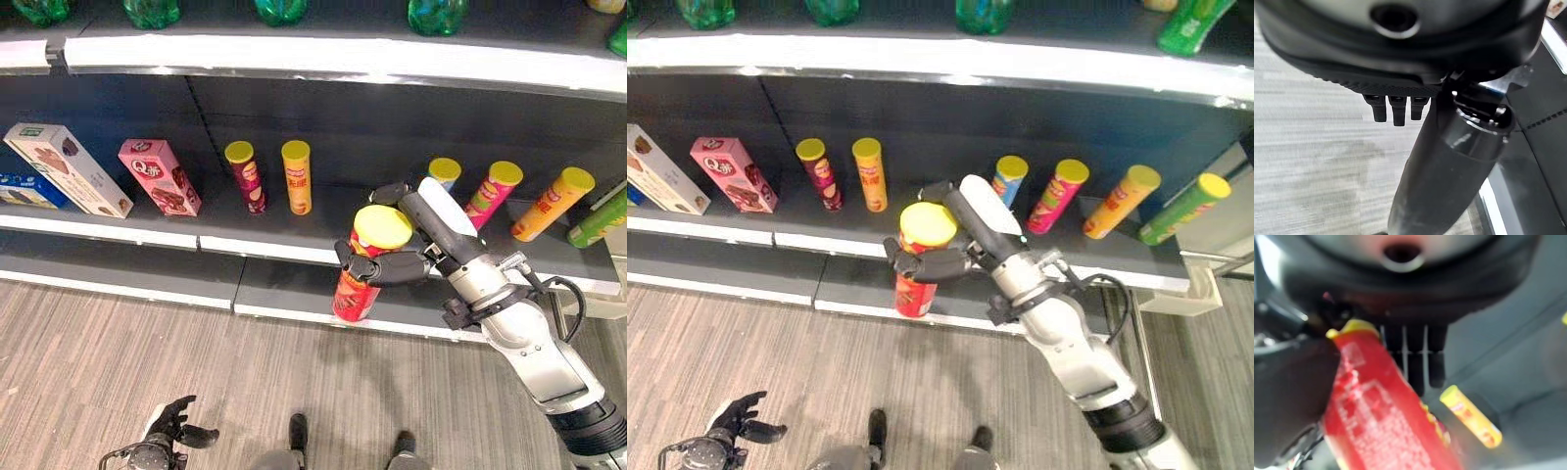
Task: Put the goods on the table back onto the shelves and tidy them up.
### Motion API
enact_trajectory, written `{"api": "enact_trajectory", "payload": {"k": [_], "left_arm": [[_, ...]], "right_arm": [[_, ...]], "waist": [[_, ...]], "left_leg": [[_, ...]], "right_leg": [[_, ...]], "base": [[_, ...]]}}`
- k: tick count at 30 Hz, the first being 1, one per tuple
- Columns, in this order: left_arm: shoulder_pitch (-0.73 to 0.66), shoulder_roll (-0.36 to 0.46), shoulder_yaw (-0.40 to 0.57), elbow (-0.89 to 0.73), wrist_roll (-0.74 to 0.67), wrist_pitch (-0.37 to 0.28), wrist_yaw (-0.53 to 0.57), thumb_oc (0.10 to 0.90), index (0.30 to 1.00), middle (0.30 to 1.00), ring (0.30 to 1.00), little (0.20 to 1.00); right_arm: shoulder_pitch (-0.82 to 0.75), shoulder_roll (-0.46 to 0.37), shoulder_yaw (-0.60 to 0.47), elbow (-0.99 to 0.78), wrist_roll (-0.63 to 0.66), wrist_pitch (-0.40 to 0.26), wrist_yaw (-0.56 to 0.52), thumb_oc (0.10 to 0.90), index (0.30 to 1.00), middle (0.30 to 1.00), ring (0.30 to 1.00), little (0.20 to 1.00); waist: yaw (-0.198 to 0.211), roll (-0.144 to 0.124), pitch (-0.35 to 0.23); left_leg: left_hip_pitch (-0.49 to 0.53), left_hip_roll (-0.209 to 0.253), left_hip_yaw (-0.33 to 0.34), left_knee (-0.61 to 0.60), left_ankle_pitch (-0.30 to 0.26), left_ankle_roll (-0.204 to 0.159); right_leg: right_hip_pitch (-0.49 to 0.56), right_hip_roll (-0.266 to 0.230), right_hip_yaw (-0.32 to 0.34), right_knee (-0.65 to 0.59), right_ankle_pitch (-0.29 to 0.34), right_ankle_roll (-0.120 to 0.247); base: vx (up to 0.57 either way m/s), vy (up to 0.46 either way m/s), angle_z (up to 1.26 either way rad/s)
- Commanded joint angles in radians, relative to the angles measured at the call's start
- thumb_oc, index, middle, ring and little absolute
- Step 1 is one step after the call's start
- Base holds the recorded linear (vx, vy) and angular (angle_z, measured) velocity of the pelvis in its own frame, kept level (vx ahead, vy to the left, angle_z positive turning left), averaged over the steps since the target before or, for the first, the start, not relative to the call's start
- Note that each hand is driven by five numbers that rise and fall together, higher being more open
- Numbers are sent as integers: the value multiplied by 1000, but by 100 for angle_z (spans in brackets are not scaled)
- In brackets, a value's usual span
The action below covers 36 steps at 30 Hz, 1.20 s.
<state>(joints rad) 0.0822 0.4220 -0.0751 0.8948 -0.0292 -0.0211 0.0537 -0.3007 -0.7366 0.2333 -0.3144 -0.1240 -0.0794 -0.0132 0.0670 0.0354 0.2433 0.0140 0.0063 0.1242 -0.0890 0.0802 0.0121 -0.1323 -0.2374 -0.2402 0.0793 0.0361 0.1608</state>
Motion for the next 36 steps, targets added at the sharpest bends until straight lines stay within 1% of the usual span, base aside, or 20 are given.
{"api": "enact_trajectory", "payload": {"k": [1, 3, 4, 7, 9, 11, 12, 13, 14, 17, 18, 19, 20, 22, 25, 28, 29, 31, 33, 36], "left_arm": [[41, 10, -26, -26, 6, -22, 7, 800, 900, 900, 900, 900], [48, -8, -33, -43, -8, -23, 7, 800, 900, 900, 900, 900], [64, -19, -37, -62, -15, -23, 2, 800, 900, 900, 900, 900], [79, -30, -44, -71, -16, -17, 7, 800, 900, 900, 900, 900], [87, -36, -47, -80, -19, -16, 12, 800, 900, 900, 900, 900], [98, -42, -62, -103, -34, -19, 26, 800, 900, 900, 900, 900], [100, -42, -66, -109, -39, -19, 32, 800, 900, 900, 900, 900], [104, -39, -86, -130, -53, -28, 42, 800, 900, 900, 900, 900], [103, -39, -86, -130, -53, -28, 43, 800, 900, 900, 900, 900], [100, -29, -108, -158, -66, -36, 52, 800, 900, 900, 900, 900], [98, -29, -109, -158, -66, -36, 52, 800, 900, 900, 900, 900], [94, -19, -124, -176, -74, -48, 59, 800, 900, 900, 900, 900], [92, -20, -125, -176, -75, -48, 59, 800, 900, 900, 900, 900], [84, -15, -138, -182, -82, -57, 70, 800, 900, 900, 900, 900], [74, -12, -152, -185, -89, -66, 80, 800, 900, 900, 900, 900], [60, -15, -172, -187, -96, -75, 91, 800, 900, 900, 900, 900], [51, -17, -185, -186, -95, -81, 96, 800, 900, 900, 900, 900], [44, -17, -195, -195, -96, -86, 99, 800, 900, 900, 900, 900], [33, -19, -207, -207, -101, -92, 105, 800, 900, 900, 900, 900], [26, -21, -215, -217, -101, -94, 110, 800, 900, 900, 900, 900]], "right_arm": [[-159, -35, -38, -28, -2, -71, -95, 400, 300, 300, 300, 300], [-169, -29, -28, -17, -12, -62, -103, 400, 300, 300, 300, 300], [-164, -24, -30, -16, -26, -58, -108, 400, 300, 300, 300, 300], [-157, 3, -30, -2, -59, -51, -126, 400, 300, 300, 300, 300], [-158, 29, -24, 16, -94, -45, -146, 400, 300, 300, 300, 300], [-204, 69, 1, 93, -202, -22, -224, 400, 300, 300, 300, 300], [-217, 80, 5, 113, -222, -11, -245, 400, 300, 300, 300, 300], [-275, 97, 10, 188, -280, 10, -324, 400, 300, 300, 300, 300], [-277, 98, 12, 192, -281, 9, -327, 400, 300, 300, 300, 300], [-319, 98, -9, 260, -330, 33, -410, 400, 300, 300, 300, 300], [-322, 98, -8, 264, -331, 32, -413, 400, 300, 300, 300, 300], [-358, 66, -42, 334, -377, 62, -482, 400, 300, 300, 300, 300], [-360, 65, -41, 337, -377, 62, -485, 400, 300, 300, 300, 300], [-397, 28, -74, 401, -405, 86, -553, 400, 300, 300, 300, 300], [-450, -22, -92, 468, -427, 113, -613, 400, 300, 300, 300, 300], [-510, -73, -97, 543, -425, 140, -669, 400, 300, 300, 300, 300], [-546, -102, -98, 581, -420, 152, -703, 400, 300, 300, 300, 300], [-576, -129, -94, 608, -417, 162, -726, 400, 300, 300, 300, 300], [-608, -159, -98, 636, -393, 168, -764, 400, 300, 300, 300, 300], [-633, -184, -103, 640, -388, 180, -792, 400, 300, 300, 300, 300]], "waist": [[-6, -24, -27], [-1, -33, -29], [2, -32, -34], [8, -27, -36], [18, -22, -35], [46, -7, -21], [55, -3, -17], [83, 11, 1], [82, 11, 1], [104, 28, 22], [104, 28, 22], [120, 45, 37], [120, 45, 36], [133, 62, 51], [141, 76, 71], [148, 94, 80], [152, 106, 84], [155, 114, 86], [157, 129, 89], [160, 141, 94]], "left_leg": [[-14, 63, -58, 36, -88, -84], [-26, 61, -75, 46, -88, -85], [-26, 70, -85, 46, -88, -86], [-26, 81, -106, 37, -82, -90], [-27, 86, -118, 30, -76, -93], [-41, 93, -141, 15, -61, -100], [-47, 92, -146, 14, -59, -100], [-74, 91, -163, 13, -48, -104], [-75, 91, -164, 13, -48, -104], [-112, 85, -182, 13, -36, -108], [-115, 85, -184, 13, -35, -108], [-148, 78, -198, 13, -26, -111], [-151, 78, -199, 13, -25, -111], [-180, 71, -212, 12, -17, -112], [-211, 64, -218, 12, -7, -115], [-242, 59, -224, 10, 1, -118], [-258, 54, -226, 8, 6, -120], [-272, 50, -230, 7, 8, -121], [-288, 43, -235, 5, 11, -122], [-304, 35, -242, 5, 12, -121]], "right_leg": [[39, 22, 97, -89, 30, 21], [53, 26, 114, -114, 53, 22], [69, 26, 95, -128, 55, 21], [90, 29, 66, -134, 45, 18], [97, 30, 50, -136, 40, 17], [103, 27, 13, -142, 32, 18], [102, 26, 9, -143, 32, 18], [94, 21, -9, -142, 30, 20], [92, 21, -10, -142, 30, 20], [75, 12, -28, -139, 31, 22], [72, 12, -29, -138, 30, 22], [54, 3, -47, -134, 32, 25], [52, 3, -48, -133, 32, 25], [31, -7, -58, -130, 33, 28], [8, -15, -62, -125, 34, 31], [-18, -24, -63, -121, 37, 34], [-28, -29, -66, -121, 39, 36], [-36, -32, -68, -122, 39, 38], [-49, -38, -69, -120, 39, 40], [-59, -43, -70, -121, 39, 45]], "base": [[101, -66, 13], [115, -116, 75], [164, -149, 77], [114, -108, 15], [80, -85, 23], [37, -76, 39], [-45, -56, 41], [-42, -29, 40], [-41, -16, 33], [-44, -6, 23], [-72, -14, 30], [-45, -9, 37], [-61, -8, 46], [-39, 7, 24], [-49, 5, 10], [-20, 10, 14], [-1, 11, 10], [6, 2, 8], [14, 4, 7], [7, -1, 1]]}}
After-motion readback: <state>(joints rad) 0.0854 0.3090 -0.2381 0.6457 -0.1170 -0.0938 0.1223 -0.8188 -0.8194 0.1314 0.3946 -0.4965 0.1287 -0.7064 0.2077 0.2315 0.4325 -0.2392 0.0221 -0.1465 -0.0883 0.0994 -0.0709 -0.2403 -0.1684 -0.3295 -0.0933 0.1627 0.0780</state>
